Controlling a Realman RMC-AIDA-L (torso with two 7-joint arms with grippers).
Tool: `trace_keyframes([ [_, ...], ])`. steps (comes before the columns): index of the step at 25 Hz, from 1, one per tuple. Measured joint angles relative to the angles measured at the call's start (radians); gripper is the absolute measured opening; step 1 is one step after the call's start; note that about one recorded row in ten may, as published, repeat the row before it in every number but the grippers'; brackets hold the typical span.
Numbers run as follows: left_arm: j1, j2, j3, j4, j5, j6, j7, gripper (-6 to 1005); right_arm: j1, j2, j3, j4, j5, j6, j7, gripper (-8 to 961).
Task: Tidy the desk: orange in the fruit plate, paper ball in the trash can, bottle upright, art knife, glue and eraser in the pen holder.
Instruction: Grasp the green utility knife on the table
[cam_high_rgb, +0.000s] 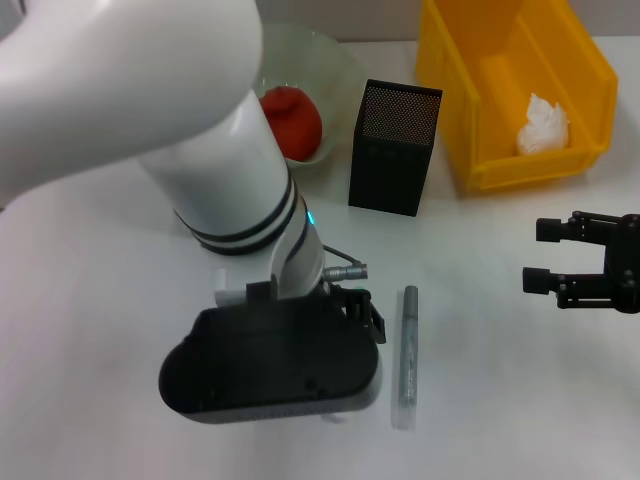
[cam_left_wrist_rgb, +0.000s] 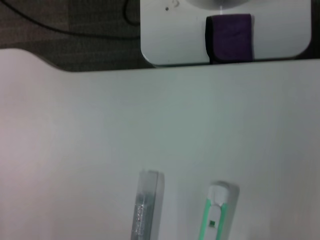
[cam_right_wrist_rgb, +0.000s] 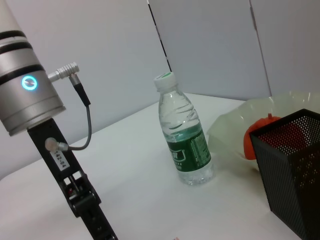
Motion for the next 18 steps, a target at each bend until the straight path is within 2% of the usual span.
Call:
trace_keyframes([
  [6, -0.012, 0.0, 0.035, -0.006, 0.009, -0.024, -0.008, 762, 0.0, 0.0, 0.0, -0.001, -0.001, -0.004, -0.005, 827],
  [11, -0.05, 0.0, 0.077, -0.061, 0.01, -0.053, -0.032, 752, 0.001, 0.0, -0.001, 0.001, -0.002, -0.005, -0.012, 827],
  [18, -0.055, 0.0, 0.1, -0.075, 0.004, -0.09, -0.024, 739, 0.003, 0.002, -0.003, 0.003, -0.002, -0.006, -0.019, 826],
])
